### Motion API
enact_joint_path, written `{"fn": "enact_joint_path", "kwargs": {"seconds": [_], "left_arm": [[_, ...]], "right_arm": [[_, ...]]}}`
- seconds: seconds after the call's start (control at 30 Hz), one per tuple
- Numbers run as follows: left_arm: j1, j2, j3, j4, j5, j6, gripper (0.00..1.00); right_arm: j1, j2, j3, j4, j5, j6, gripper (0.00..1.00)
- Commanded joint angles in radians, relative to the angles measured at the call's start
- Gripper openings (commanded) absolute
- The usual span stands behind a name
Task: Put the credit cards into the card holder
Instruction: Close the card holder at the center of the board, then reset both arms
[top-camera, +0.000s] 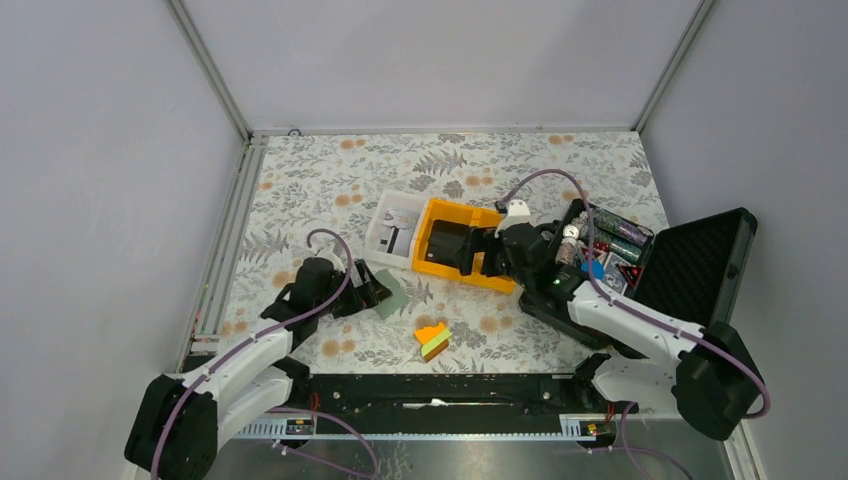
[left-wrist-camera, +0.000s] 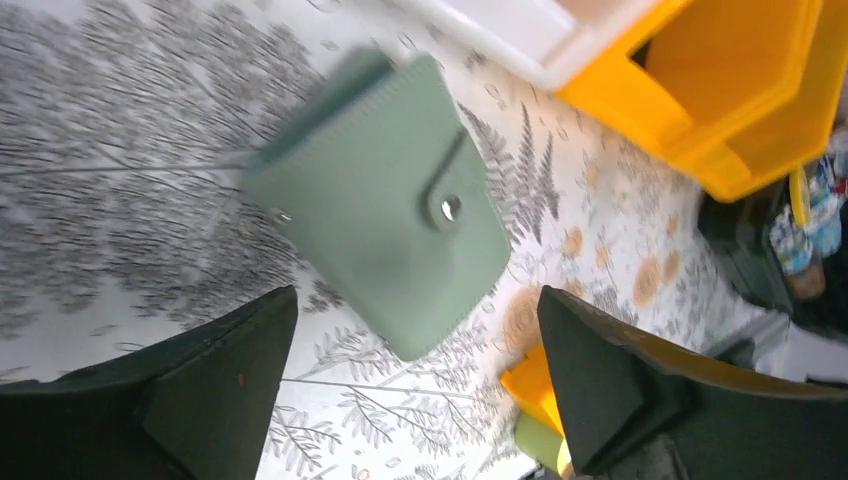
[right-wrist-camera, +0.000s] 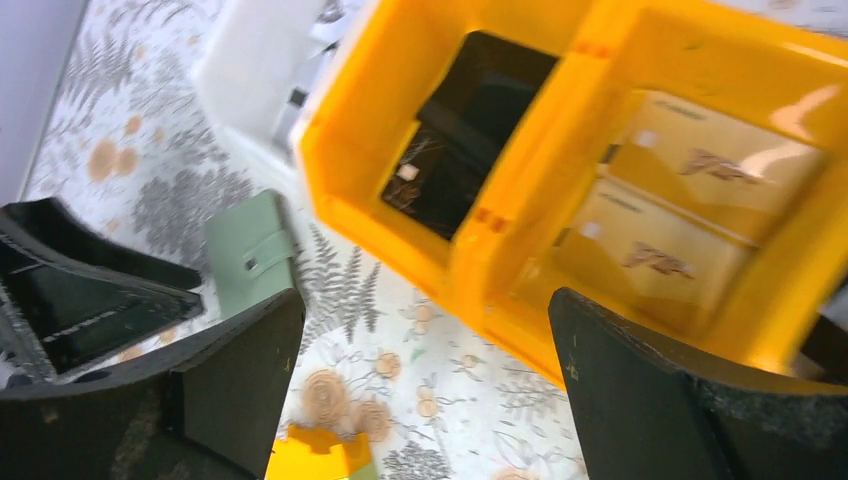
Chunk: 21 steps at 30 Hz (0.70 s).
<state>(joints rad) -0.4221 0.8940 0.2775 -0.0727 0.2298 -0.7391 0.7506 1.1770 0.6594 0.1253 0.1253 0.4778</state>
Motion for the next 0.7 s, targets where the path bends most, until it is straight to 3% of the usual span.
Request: {"fn": "enact_joint_path", "kwargs": {"seconds": [0.0, 0.2, 0.37, 0.67], "left_arm": [[0.066, -0.042, 0.028, -0.011, -0.123, -0.020, 0.98], [0.144, -0.261, 0.194, -0.272, -0.249, 0.003, 0.99], [0.175, -0.328, 0.420, -0.478, -0.358, 0.117, 0.99], [0.177, -0.369, 0.513, -0.520, -0.468, 0.333, 0.99]], "right_arm": [[-0.067, -0.086, 0.001, -0.111, 0.087, -0.027, 1.00], [-0.099, -0.201, 0.008, -0.221, 0.324, -0.031, 1.00], [-0.099, -0.324, -0.017, -0.211, 0.465, -0.126, 1.00], [-0.099, -0.395, -0.039, -0.200, 0.528, -0.201, 1.00]]}}
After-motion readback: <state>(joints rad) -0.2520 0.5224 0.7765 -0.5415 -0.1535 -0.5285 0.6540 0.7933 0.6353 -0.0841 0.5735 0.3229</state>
